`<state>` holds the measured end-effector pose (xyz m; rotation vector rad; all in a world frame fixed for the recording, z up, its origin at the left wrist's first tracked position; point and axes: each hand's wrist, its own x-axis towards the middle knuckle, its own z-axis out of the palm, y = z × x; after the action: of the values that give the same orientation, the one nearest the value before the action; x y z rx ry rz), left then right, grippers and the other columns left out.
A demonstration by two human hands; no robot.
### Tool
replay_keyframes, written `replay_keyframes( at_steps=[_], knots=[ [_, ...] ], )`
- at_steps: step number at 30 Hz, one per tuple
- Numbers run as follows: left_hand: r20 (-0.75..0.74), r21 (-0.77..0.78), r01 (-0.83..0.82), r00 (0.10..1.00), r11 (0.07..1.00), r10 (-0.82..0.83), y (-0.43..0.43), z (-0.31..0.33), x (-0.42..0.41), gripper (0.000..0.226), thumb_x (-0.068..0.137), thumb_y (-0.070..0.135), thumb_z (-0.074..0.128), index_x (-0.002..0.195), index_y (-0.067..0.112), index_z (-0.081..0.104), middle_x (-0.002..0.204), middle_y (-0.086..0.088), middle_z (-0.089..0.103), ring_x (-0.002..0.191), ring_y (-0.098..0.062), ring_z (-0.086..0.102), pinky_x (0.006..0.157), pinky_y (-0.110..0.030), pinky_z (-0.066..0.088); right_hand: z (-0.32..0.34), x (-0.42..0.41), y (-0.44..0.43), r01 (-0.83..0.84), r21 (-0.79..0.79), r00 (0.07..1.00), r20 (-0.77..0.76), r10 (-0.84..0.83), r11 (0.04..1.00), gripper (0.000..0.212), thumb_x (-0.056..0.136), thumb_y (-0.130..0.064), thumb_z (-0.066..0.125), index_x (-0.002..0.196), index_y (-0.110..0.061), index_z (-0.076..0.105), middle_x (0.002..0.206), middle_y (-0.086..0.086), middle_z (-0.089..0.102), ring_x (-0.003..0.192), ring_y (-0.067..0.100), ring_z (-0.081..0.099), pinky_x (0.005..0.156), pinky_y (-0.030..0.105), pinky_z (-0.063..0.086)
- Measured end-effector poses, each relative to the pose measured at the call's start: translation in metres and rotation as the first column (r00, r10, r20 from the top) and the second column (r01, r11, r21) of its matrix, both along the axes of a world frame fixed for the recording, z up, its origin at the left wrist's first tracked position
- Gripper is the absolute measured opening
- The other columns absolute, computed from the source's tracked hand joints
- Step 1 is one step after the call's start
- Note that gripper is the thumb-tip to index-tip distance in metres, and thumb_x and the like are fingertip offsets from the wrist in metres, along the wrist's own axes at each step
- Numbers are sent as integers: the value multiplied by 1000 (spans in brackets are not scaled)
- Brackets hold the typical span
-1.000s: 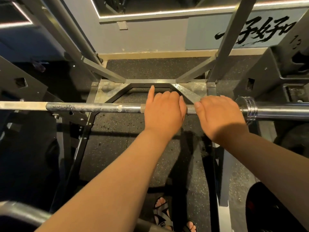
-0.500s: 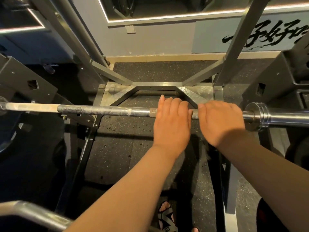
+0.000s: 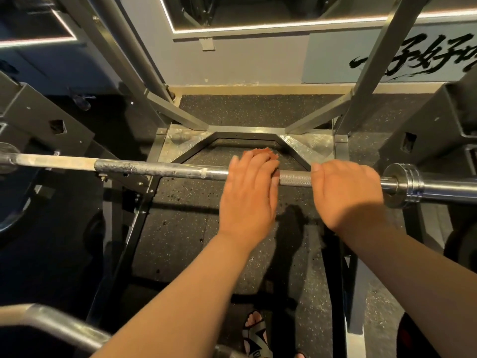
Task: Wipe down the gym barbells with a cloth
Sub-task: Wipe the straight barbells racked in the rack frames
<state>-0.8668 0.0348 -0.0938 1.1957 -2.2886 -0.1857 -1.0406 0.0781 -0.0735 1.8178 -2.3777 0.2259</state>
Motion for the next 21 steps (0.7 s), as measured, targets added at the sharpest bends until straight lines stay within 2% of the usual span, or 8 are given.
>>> replay_keyframes(
  at_steps=[2, 6, 8, 10, 13, 17, 19, 21],
  knots=[
    [1, -5, -104, 995, 995, 104, -6, 0, 7, 30, 108, 23, 43, 129, 10, 60, 139, -7, 56, 142, -29, 40, 128, -46, 9, 0, 0, 0, 9, -15, 1000, -8, -10, 1000, 43, 107, -32, 30, 80, -15, 59, 71, -2, 43, 65, 23, 37, 68, 35, 27],
    [-168, 148, -342, 916, 928, 364, 5, 0, -32, 30, 106, 17, 40, 124, 5, 60, 138, -11, 54, 146, -33, 33, 127, -50, 7, 1, 2, 0, 39, 6, 999, 7, -39, 999, 48, 108, -31, 21, 84, -16, 59, 75, -3, 43, 69, 22, 36, 70, 36, 27],
    [-206, 150, -305, 921, 941, 331, 14, -1, -49, 32, 105, 18, 38, 122, 4, 61, 137, -11, 55, 147, -33, 32, 127, -49, 5, 0, 2, -1, 31, 83, 999, -46, -27, 996, 52, 107, -30, 10, 91, -19, 58, 79, -4, 41, 73, 20, 35, 71, 36, 25],
    [-180, 100, -158, 968, 982, 174, 19, -2, -45, 31, 105, 18, 41, 124, 6, 62, 136, -9, 56, 146, -31, 35, 128, -48, 7, -1, 0, -1, 15, 113, 997, -72, -7, 993, 55, 105, -31, 5, 94, -21, 57, 80, -5, 41, 74, 19, 35, 70, 35, 24],
    [-59, 30, 11, 998, 999, -9, 6, -1, -11, 29, 107, 19, 47, 131, 12, 60, 142, -4, 55, 146, -25, 35, 128, -43, 8, 0, -1, 0, 17, 47, 999, -34, -16, 999, 47, 108, -33, 17, 84, -20, 55, 74, -4, 42, 68, 20, 36, 69, 35, 25],
    [-98, 90, -209, 971, 974, 218, -5, 1, 0, 28, 107, 21, 42, 124, 9, 61, 140, -10, 53, 145, -34, 35, 127, -49, 9, -1, -1, 1, 16, -19, 1000, -13, -17, 1000, 38, 108, -35, 24, 78, -23, 44, 71, -4, 42, 66, 21, 37, 70, 35, 25],
    [-160, 181, -301, 931, 936, 329, 6, 2, -23, 32, 107, 20, 38, 126, 5, 59, 144, -13, 49, 149, -36, 28, 128, -49, 5, -3, -1, 1, 26, -43, 1000, -9, -27, 999, 40, 109, -33, 25, 78, -22, 48, 71, -3, 42, 67, 21, 36, 70, 35, 25],
    [-197, 209, -286, 925, 935, 326, 18, -3, -43, 33, 107, 19, 37, 128, 3, 57, 149, -15, 45, 152, -35, 19, 127, -53, 8, -4, -1, 1, 26, -58, 999, -21, -27, 998, 43, 109, -30, 25, 78, -20, 53, 71, -3, 41, 66, 21, 35, 69, 35, 26]
  ],
)
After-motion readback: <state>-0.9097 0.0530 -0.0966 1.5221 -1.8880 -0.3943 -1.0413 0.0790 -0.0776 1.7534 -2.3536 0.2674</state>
